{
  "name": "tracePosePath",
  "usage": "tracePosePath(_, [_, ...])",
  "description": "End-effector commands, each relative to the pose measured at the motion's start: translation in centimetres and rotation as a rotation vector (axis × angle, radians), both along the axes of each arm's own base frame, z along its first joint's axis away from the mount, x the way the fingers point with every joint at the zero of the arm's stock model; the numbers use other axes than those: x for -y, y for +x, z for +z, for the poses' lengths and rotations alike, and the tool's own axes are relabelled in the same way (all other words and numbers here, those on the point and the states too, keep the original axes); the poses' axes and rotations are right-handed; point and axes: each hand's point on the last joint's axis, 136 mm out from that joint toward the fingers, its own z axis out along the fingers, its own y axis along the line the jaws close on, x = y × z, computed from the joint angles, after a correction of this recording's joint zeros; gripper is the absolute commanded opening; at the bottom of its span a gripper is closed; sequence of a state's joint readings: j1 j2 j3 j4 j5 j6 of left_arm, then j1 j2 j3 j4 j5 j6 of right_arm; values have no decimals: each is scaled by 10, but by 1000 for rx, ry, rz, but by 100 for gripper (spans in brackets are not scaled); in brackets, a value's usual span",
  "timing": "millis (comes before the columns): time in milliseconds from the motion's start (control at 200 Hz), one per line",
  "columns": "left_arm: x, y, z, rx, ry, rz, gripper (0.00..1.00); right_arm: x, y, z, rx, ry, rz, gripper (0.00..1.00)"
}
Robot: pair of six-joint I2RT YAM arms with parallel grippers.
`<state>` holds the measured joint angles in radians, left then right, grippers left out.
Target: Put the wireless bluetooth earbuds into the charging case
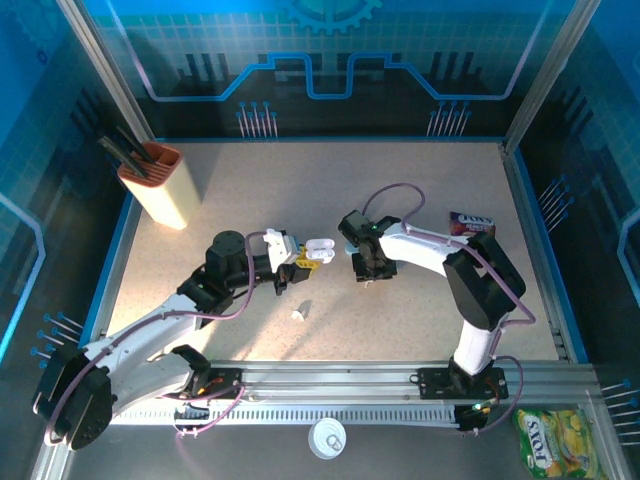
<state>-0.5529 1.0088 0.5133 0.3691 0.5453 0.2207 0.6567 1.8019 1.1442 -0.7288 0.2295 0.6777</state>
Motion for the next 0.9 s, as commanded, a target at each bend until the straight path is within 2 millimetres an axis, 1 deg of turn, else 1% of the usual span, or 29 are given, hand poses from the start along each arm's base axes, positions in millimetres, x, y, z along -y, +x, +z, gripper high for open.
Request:
tracePosePath(0, [3,1,7,33,10,-11,16,-6,1,-9,-32,37,-24,38])
tracePosePath(240, [3,2,6,32,14,-10,16,-4,-3,-17,-62,32,-28,32])
tracePosePath(315, [4,2,6,31,14,-12,16,-3,-4,-19,-64,30,-32,28])
tracePosePath(370, [4,2,5,30,15,-12,16,-2,-5,-19,-65,31,-34,25])
tracePosePath(445, [4,3,5,32,15,-13,16,-1,-5,-18,-62,32,-38,24])
tracePosePath(605, [4,5,5,35,16,-2,16,-3,0,-7,-16,59,-49,22])
tracePosePath(745, [2,10,1,23,17,28,16,-3,8,10,79,104,-71,22])
tracePosePath(895, [3,15,-4,-3,20,47,16,-3,15,23,177,182,-96,21])
